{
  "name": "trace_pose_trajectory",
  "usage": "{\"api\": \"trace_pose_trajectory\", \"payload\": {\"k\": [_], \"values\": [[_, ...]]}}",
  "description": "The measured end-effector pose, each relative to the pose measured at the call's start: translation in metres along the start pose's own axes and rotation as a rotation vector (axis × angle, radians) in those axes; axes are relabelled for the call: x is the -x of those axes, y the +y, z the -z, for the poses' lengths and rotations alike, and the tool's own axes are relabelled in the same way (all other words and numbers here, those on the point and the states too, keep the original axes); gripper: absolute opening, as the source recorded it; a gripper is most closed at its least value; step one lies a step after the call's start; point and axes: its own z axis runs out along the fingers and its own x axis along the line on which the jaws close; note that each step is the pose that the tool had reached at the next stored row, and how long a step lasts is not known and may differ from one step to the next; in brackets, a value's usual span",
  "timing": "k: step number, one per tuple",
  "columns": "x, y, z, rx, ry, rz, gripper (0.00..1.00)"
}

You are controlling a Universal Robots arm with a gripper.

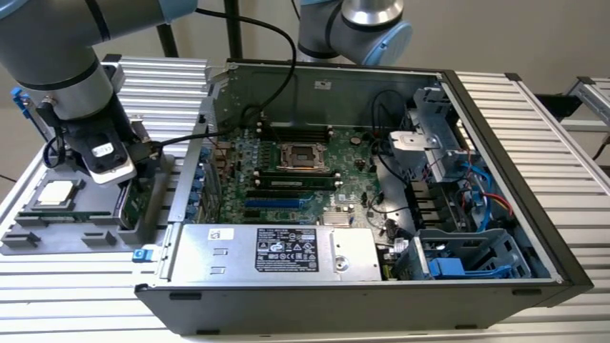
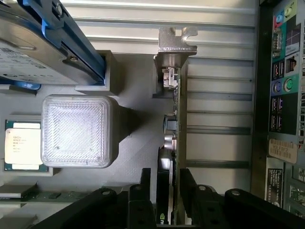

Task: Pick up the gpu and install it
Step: 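Pick up the gpu and move the gpu toward the slot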

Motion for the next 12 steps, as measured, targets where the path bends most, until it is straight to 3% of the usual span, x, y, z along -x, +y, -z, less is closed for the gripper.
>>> {"api": "trace_pose_trajectory", "payload": {"k": [12], "values": [[0.0,0.0,0.0,0.0,0.0,-0.001,0.0]]}}
